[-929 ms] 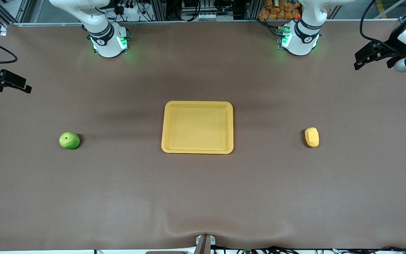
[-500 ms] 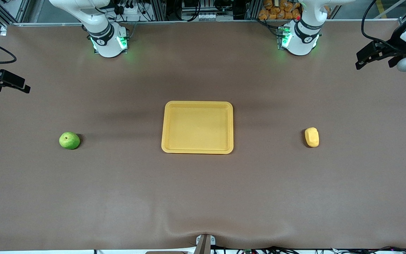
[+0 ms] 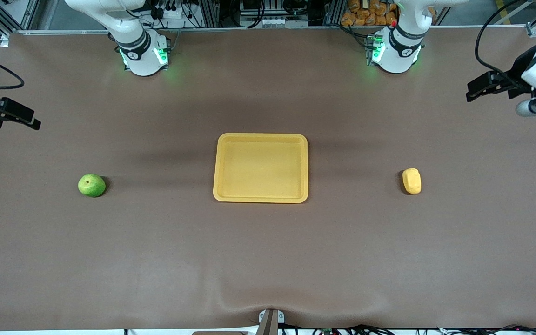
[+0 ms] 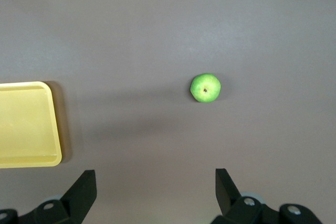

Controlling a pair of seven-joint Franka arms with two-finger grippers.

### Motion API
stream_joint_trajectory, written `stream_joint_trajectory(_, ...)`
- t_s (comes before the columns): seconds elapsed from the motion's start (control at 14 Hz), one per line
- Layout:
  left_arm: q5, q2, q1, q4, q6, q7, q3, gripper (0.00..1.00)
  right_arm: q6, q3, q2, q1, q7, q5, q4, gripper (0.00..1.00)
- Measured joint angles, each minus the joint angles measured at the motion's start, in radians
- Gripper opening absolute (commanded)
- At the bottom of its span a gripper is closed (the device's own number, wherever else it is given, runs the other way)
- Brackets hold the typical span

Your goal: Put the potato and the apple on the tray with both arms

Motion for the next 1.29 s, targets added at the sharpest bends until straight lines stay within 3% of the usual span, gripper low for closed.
stream_joint_trajectory(0.5, 0.0, 0.014, 0.003, -0.133, 0.139, -0.008, 0.0, 1.0, 0.015, -0.014, 0.083, -0.023, 0.001, -0.004, 0.051, 1.0)
stream_joint_trajectory(0.93, 0.0, 0.045, 0.0, -0.283, 0.402, -0.019, -0.007, 1.0, 0.012, -0.017, 0.119, -0.049, 0.001, -0.005, 0.076, 1.0)
stream_joint_trajectory(1.29, 0.05, 0.147, -0.001, -0.307, 0.452, -0.019, -0.008, 1.0, 0.007, -0.017, 0.145, -0.057, 0.001, -0.005, 0.08, 1.0)
